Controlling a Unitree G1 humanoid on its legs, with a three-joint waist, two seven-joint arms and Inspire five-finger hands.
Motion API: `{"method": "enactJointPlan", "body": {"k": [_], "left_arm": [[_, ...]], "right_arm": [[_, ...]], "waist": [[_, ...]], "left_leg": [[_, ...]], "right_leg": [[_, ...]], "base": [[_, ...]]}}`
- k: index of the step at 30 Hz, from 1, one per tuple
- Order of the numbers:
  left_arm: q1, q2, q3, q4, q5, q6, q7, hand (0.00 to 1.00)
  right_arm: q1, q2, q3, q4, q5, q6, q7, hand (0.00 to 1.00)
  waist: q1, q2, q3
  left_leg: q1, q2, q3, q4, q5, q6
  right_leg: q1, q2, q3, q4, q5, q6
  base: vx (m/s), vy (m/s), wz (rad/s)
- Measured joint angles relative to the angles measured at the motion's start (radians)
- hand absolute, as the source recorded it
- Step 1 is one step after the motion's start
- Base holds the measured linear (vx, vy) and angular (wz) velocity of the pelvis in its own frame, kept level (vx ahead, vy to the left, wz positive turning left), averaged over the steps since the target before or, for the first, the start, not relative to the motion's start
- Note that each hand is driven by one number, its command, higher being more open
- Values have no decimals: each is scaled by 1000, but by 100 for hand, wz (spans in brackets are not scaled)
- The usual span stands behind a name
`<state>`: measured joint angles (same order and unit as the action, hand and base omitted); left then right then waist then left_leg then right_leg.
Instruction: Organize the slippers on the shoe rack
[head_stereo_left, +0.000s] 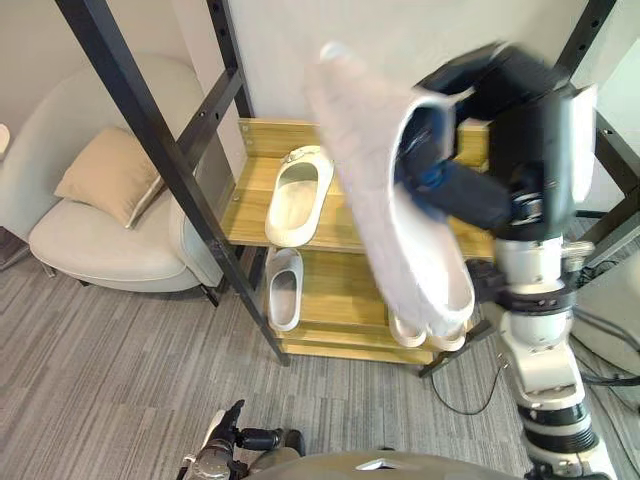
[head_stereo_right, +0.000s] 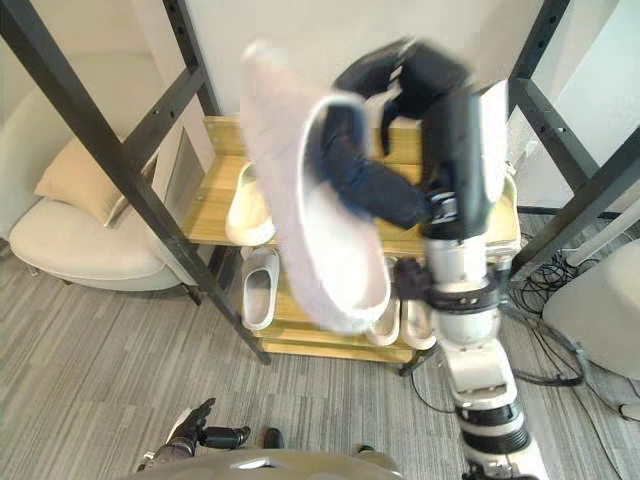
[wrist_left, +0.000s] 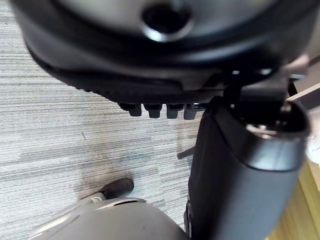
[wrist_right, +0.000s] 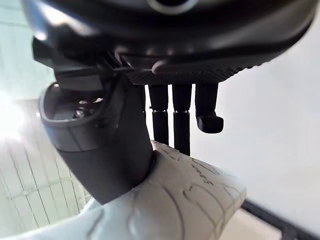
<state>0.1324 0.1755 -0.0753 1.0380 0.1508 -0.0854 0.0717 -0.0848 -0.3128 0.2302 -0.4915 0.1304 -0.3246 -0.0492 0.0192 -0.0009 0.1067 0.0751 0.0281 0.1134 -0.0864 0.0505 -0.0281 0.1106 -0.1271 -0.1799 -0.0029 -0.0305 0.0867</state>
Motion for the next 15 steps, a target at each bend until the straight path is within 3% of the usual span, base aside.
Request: {"method": "enactJointPlan", "body": {"k": [7,15], "left_arm": [[-5,-1,0,-1,0,-2,0,100],[-33,2,-2,7,0,-12,0,100]], "right_arm": [[69,53,217,90,233,46,202,0],[137,53,317,233,265,116,292,0]], "waist": [[19,-1,0],[35,-7,27]], "left_leg": [[-13,-1,-22,0,11,0],[-47,1,-51,8,23,-1]], "right_leg": [[-2,0,-18,1,-2,-1],[-28,0,-45,26,-10,-3]], "base": [[-20,-7,9],[-30,-8,12]]}}
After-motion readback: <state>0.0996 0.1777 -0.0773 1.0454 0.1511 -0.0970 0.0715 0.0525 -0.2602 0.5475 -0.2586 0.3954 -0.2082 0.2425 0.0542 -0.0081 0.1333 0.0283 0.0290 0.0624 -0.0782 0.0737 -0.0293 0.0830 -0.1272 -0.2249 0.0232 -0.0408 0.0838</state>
